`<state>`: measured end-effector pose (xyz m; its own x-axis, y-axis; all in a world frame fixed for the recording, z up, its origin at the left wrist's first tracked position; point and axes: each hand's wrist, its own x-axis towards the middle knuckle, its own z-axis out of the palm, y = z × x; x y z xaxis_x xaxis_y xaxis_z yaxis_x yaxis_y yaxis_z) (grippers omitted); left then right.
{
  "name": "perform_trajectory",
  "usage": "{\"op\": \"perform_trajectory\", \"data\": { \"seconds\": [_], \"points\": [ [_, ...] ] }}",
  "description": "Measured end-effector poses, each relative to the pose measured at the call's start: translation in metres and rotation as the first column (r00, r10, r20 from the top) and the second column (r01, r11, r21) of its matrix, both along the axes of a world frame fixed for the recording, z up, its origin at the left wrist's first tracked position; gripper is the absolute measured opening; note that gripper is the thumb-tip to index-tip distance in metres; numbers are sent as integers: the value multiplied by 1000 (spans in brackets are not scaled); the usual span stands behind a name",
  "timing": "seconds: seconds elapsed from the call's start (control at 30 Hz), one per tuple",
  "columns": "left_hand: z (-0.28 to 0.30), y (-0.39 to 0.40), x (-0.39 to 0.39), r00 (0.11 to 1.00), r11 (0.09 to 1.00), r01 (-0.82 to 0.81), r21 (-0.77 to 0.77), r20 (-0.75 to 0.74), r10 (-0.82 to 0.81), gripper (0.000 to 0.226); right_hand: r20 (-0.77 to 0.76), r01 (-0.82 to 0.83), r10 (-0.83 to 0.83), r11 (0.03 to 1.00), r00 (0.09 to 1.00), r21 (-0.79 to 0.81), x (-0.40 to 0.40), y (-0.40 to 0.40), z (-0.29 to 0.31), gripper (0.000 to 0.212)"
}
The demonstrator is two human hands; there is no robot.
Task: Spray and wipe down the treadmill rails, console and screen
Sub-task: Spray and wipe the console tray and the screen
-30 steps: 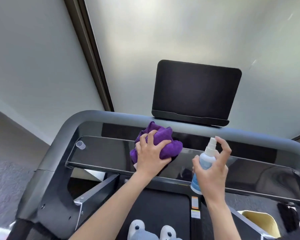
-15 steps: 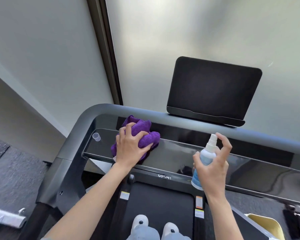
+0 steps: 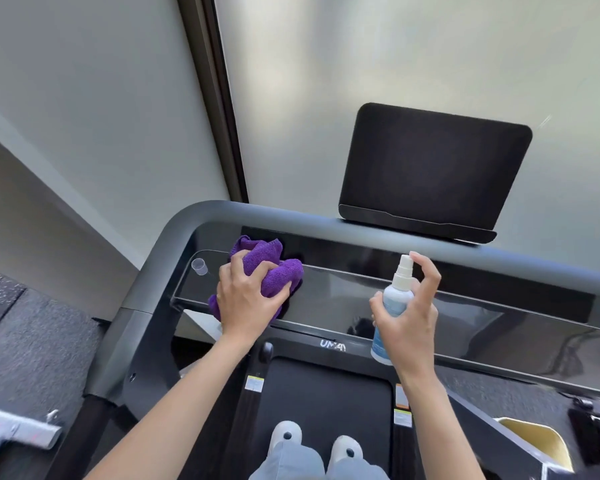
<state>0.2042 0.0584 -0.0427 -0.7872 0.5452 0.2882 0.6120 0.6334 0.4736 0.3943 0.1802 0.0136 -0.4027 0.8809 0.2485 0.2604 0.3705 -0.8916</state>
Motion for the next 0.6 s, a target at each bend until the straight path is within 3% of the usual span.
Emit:
{"op": "perform_trajectory", "data": {
  "seconds": [0.33, 0.6],
  "points": [
    [-3, 17, 16, 999, 998, -17, -52, -39, 15, 33, 27, -10, 9, 998, 1000, 56, -4, 21, -1, 70],
    [-3, 56, 65, 996, 994, -70, -81, -55, 65, 37, 26, -5, 4, 999, 1000, 48, 47, 55, 4, 70]
  ]
}}
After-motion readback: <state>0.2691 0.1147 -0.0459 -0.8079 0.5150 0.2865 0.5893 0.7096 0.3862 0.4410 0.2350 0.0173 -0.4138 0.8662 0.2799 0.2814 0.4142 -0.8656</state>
